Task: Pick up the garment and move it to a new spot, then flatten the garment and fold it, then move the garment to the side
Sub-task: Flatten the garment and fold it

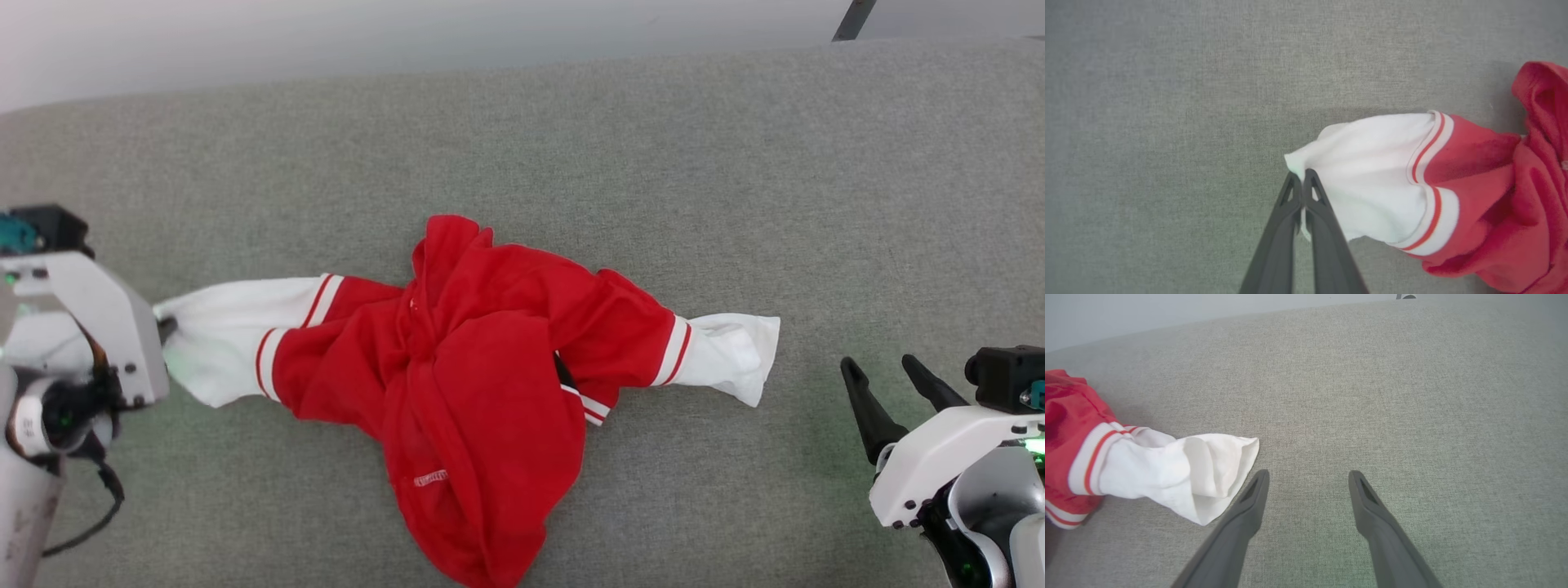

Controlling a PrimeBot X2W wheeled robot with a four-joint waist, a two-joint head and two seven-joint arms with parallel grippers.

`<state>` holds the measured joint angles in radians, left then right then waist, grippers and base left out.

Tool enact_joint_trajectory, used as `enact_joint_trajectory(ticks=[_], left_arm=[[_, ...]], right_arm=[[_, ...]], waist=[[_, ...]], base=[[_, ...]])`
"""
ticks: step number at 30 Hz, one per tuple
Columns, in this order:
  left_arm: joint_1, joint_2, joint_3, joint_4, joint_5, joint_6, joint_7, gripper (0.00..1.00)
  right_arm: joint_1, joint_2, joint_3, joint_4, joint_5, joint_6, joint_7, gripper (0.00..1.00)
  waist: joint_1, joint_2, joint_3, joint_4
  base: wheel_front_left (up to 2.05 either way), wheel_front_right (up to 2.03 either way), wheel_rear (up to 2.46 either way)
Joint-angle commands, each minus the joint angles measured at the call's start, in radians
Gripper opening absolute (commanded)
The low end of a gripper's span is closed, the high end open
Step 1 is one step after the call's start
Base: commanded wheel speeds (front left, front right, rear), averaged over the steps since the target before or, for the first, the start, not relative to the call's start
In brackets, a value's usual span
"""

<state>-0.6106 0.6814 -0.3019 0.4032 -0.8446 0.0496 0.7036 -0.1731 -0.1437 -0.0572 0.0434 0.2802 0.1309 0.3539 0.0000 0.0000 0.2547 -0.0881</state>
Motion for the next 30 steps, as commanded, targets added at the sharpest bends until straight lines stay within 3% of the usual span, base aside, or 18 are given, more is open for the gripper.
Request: enact_joint_trajectory(ticks=[1,7,9,10,11,17,26,30], left_arm=[[0.017,-0.002,0.002,0.015,-0.005,-0.004,-0.006,0.0],[0.019,-0.03,-0.004,0.067,-0.012,-0.034,-0.042,0.0],[0.009,-0.036,-0.007,0.073,-0.006,-0.045,-0.061,0.38],[0.005,-0.037,-0.009,0.073,-0.002,-0.048,-0.072,0.65],[0.002,-0.04,-0.01,0.072,-0.001,-0.053,-0.082,1.0],[0.017,-0.056,-0.02,0.036,0.006,-0.075,-0.128,1.0],[0.102,-0.08,-0.022,-0.052,0.02,-0.066,-0.227,1.0],[0.167,-0.099,-0.02,-0.112,0.037,-0.06,-0.32,1.0]], right_arm=[[0.002,-0.001,0.002,0.0,-0.002,0.0,0.001,1.0],[-0.01,-0.002,0.019,-0.001,-0.003,0.0,0.005,1.0],[-0.012,-0.007,0.028,0.001,0.001,0.0,0.008,1.0],[-0.012,-0.009,0.032,0.001,0.003,0.0,0.01,1.0],[-0.012,-0.011,0.036,0.002,0.004,0.0,0.011,1.0],[0.009,-0.02,0.059,0.006,0.014,0.0,0.018,1.0],[0.026,-0.043,0.106,0.004,0.05,0.0,0.049,1.0],[0.034,-0.06,0.138,0.002,0.061,0.0,0.06,1.0]], waist=[[0.0,0.0,0.003,-0.003],[0.0,0.0,0.007,0.003],[0.0,0.0,0.003,0.008],[0.0,0.0,-0.001,0.011],[0.0,0.0,-0.005,0.015],[0.0,0.0,-0.052,0.046],[0.0,0.0,-0.133,0.105],[0.0,0.0,-0.172,0.143]], base=[[0.0,0.0,0.0],[0.0,0.0,0.0],[0.0,0.0,0.0],[0.0,0.0,0.0],[0.0,0.0,0.0],[0.0,0.0,0.0],[0.0,0.0,0.0],[0.0,0.0,0.0]])
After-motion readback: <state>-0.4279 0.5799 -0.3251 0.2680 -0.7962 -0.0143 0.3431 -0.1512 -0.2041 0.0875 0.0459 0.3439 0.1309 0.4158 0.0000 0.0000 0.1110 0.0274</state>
